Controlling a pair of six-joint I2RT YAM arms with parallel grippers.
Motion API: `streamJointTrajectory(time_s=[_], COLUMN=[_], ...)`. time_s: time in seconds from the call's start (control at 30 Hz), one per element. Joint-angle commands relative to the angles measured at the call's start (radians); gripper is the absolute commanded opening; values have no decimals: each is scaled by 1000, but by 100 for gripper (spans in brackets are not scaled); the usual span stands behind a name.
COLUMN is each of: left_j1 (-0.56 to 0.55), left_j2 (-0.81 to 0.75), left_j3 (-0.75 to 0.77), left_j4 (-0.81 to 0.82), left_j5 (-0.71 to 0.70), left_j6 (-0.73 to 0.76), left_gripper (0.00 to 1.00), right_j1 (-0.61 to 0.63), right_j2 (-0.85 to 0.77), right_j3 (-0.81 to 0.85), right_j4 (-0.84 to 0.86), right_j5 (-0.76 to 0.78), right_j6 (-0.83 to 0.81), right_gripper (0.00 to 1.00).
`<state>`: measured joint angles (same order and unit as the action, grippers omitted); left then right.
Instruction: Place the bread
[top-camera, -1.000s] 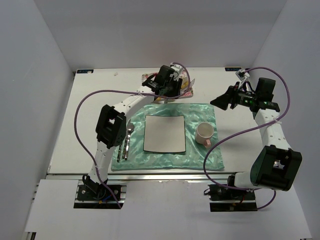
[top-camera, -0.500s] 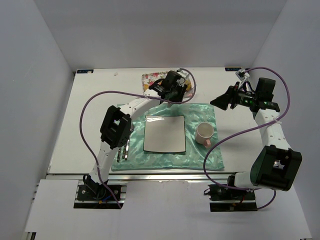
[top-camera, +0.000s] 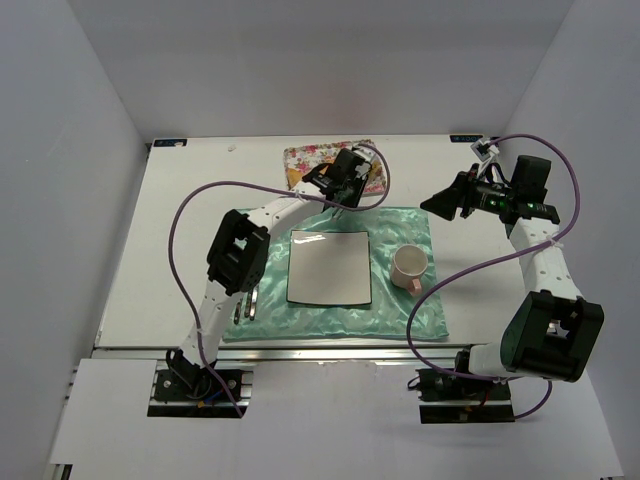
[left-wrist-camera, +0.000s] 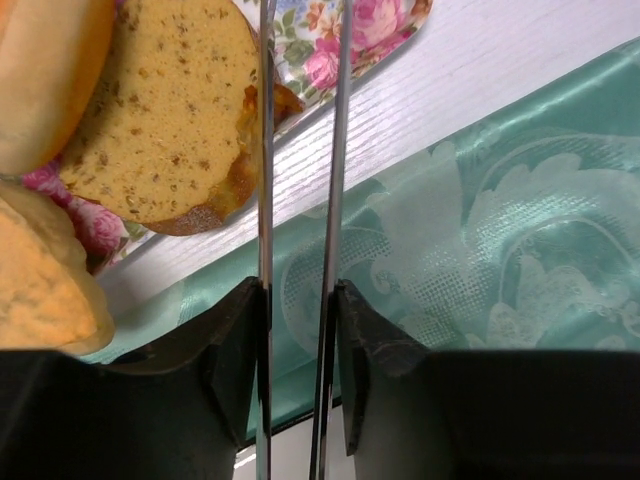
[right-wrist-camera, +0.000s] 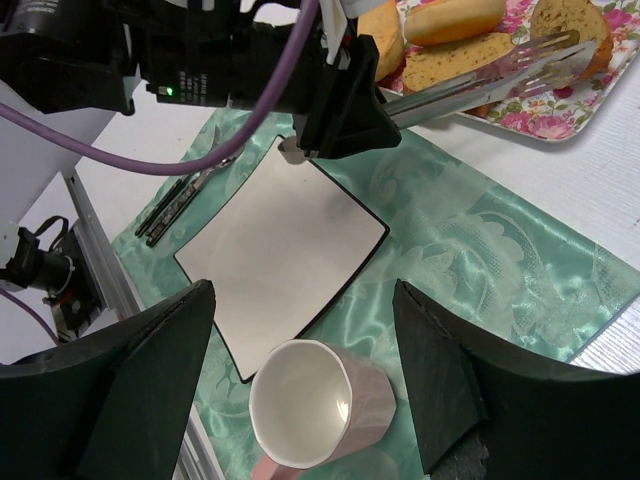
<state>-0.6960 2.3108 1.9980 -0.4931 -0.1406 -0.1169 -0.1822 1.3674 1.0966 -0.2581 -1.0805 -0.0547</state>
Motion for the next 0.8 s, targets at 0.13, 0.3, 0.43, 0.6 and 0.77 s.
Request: streamJointTrajectory(time_s=[0.13, 0.3, 0.43, 0.6, 0.77], left_j1=[-3, -3, -3, -2, -3], left_j2=[-16, -36, -69, -151, -286], left_j3=[10, 27, 54, 22, -85], left_j4=[7, 2, 2, 36, 86], left_j5=[-37, -47, -47, -28, 9], left_j6=[10, 14, 17, 13, 3], left_gripper=[32, 14, 7, 6, 3], right_j1=[-5, -5, -5, -5, -5], right_j2=[-17, -17, -19, -21, -19], right_j3=[-4, -4, -4, -4, -1], right_j4=[33, 31, 31, 31, 33], right_j5=[-30, -33, -33, -35, -36], right_j6=[9, 9, 9, 10, 13], right_gripper=[77, 77, 77, 77, 77])
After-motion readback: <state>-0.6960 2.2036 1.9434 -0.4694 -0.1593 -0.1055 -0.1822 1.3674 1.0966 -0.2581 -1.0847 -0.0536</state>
